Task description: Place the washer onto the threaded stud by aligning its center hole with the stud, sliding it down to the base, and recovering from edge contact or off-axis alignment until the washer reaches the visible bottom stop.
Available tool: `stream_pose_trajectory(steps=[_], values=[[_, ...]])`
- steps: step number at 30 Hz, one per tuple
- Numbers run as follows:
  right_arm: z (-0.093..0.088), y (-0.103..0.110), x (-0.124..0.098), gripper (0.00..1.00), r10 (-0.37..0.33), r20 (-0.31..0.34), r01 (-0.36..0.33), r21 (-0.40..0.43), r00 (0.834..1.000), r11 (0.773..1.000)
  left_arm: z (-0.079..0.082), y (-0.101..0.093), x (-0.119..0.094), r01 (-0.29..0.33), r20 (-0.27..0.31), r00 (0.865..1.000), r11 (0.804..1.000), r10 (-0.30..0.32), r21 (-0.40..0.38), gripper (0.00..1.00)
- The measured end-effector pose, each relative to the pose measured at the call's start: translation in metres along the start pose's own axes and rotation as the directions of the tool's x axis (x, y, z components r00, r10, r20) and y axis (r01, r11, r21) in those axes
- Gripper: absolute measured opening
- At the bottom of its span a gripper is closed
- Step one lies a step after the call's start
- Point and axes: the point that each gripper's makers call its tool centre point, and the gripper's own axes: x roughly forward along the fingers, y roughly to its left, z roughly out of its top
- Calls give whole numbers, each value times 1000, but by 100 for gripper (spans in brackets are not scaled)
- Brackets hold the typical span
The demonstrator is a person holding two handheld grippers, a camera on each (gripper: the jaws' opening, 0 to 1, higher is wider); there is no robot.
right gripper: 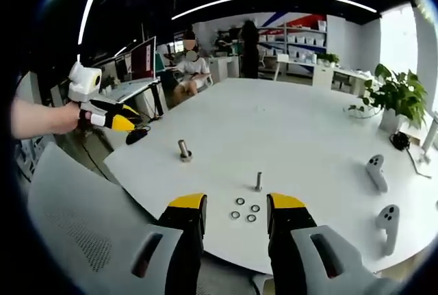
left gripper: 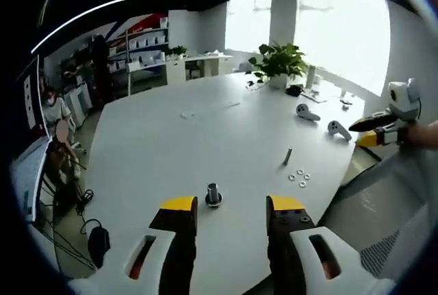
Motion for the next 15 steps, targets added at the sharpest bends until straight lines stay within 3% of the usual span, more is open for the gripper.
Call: stream_pose_trajectory(steps=[2,10,13,15], values=[[1,0,0,38,-1,6,1,-1,1000,1000,-6,3,-9,-35,-8,999,999,35,-17,40],[0,3,2,38,20,-2,-20,-1,1000,1000,-5,-10,-26,-9,62,998,998,13,-57,40],[1,3,1,38,19,5,-19,3,1000,1000,-2,-12,-34,-15,67,998,998,19,-61,40],[0,4,1,38,24,-1,-24,1,1000,1000,4,-13,-37,-18,100,995,997,25,-71,41]])
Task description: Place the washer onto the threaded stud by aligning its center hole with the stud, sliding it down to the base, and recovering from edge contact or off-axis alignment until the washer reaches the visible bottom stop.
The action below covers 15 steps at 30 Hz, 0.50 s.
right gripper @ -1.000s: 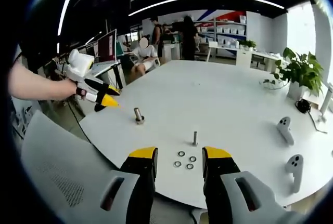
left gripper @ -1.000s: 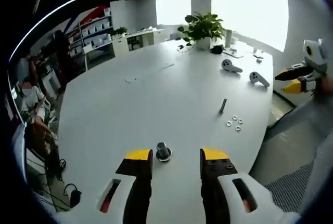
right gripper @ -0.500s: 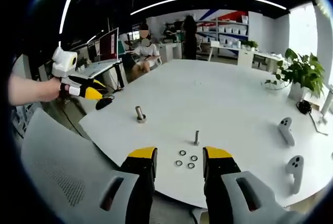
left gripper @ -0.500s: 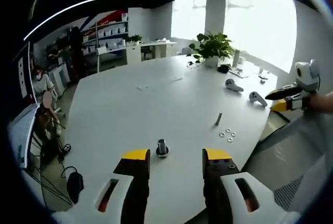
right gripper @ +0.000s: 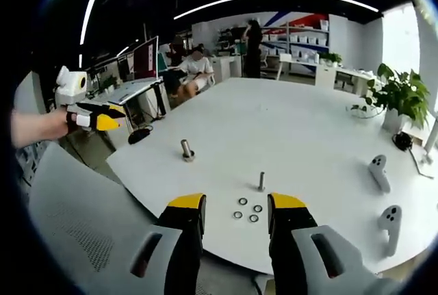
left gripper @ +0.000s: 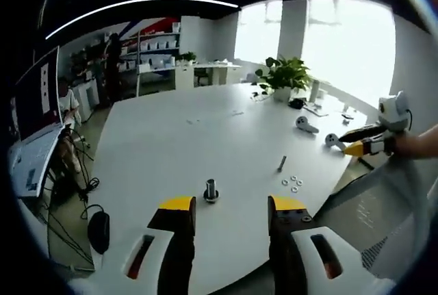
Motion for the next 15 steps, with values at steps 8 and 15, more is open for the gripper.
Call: stream_pose_trajectory(steps=[8,15], values=[[-4,4,2,38,23,-22,-24,-10,999,1000,10,-26,-17,35,60,998,999,-33,-28,40],[-6,7,2,38,35,-29,-35,-5,999,999,13,-34,-17,66,119,991,997,-62,-32,40]])
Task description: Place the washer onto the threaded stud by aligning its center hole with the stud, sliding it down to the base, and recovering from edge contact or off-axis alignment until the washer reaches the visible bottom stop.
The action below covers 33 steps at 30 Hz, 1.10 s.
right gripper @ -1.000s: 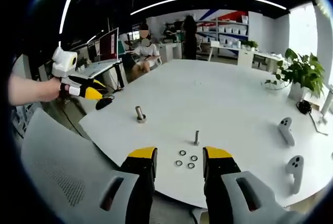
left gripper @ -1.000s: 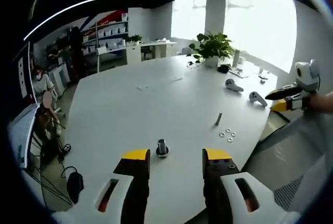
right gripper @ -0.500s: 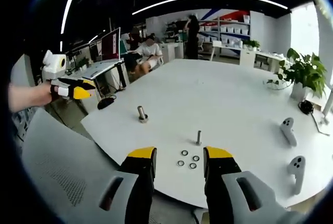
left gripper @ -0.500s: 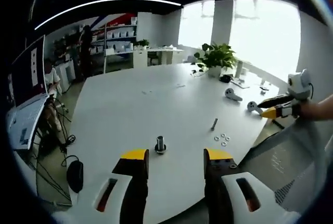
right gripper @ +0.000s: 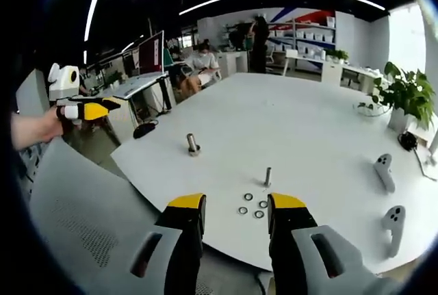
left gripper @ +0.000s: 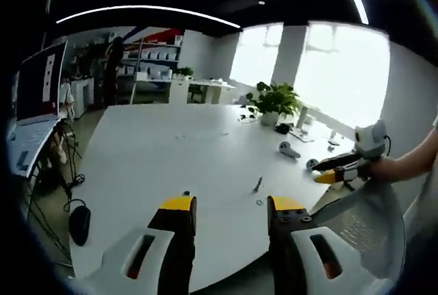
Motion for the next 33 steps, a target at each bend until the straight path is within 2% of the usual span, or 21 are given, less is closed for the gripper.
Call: stream_pose_trajectory(steps=[4,7,11,17,19,20,22,25,28,30,33], values=[[1,1,0,38,3,3,-3,-4,1000,1000,-4,2,1,-22,-9,1000,1000,22,22,40],[1,0,0,38,1,6,-1,-2,1000,1000,-1,10,-1,-67,8,998,996,67,58,40],[2,-1,-1,38,-5,9,5,7,1000,1000,2,15,-5,-96,38,995,994,94,49,41],[1,0,0,38,0,5,0,-1,1000,1000,0,16,-4,-92,32,995,995,91,31,40],[2,-2,0,38,-3,10,3,5,1000,1000,-4,13,-1,-63,12,998,998,63,1,39],[2,-2,0,38,-3,12,3,6,1000,1000,-9,7,0,-28,-10,1000,999,28,-30,39],[3,-1,-2,38,-1,19,0,5,1000,1000,-14,9,2,-27,-34,999,999,26,-46,40],[3,0,0,38,5,15,-5,7,1000,1000,-7,13,0,-38,1,999,999,38,-27,39],[0,5,1,38,25,-1,-25,3,1000,1000,-7,17,-1,-47,0,999,998,47,-35,39],[-1,10,2,38,43,-7,-43,-4,999,999,-8,17,-1,-33,3,999,998,33,-56,40],[2,10,1,38,46,8,-46,-12,999,999,-8,17,-3,-43,5,999,998,44,-51,40]])
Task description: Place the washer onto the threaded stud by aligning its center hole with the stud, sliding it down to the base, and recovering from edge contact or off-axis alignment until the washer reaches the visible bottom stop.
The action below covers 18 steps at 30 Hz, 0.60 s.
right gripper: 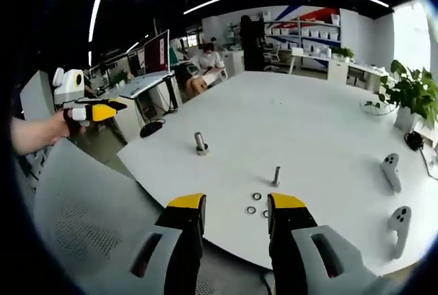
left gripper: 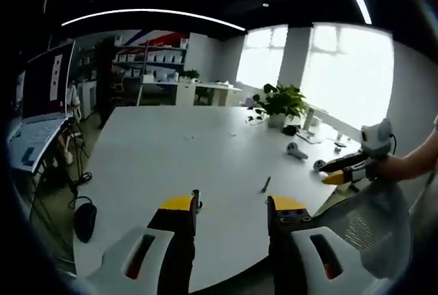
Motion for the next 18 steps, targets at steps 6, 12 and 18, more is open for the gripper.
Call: stream_pose_trajectory(steps=[6,12,18], values=[[-2,4,1,38,22,-14,-22,8,1000,1000,2,-1,0,4,10,1000,1000,-4,20,40],[2,0,0,39,12,8,-12,26,1000,1000,2,-1,0,2,11,1000,999,-2,40,40],[4,0,-1,39,7,18,-7,29,1000,1000,0,-3,0,-1,1,1000,998,1,59,40]])
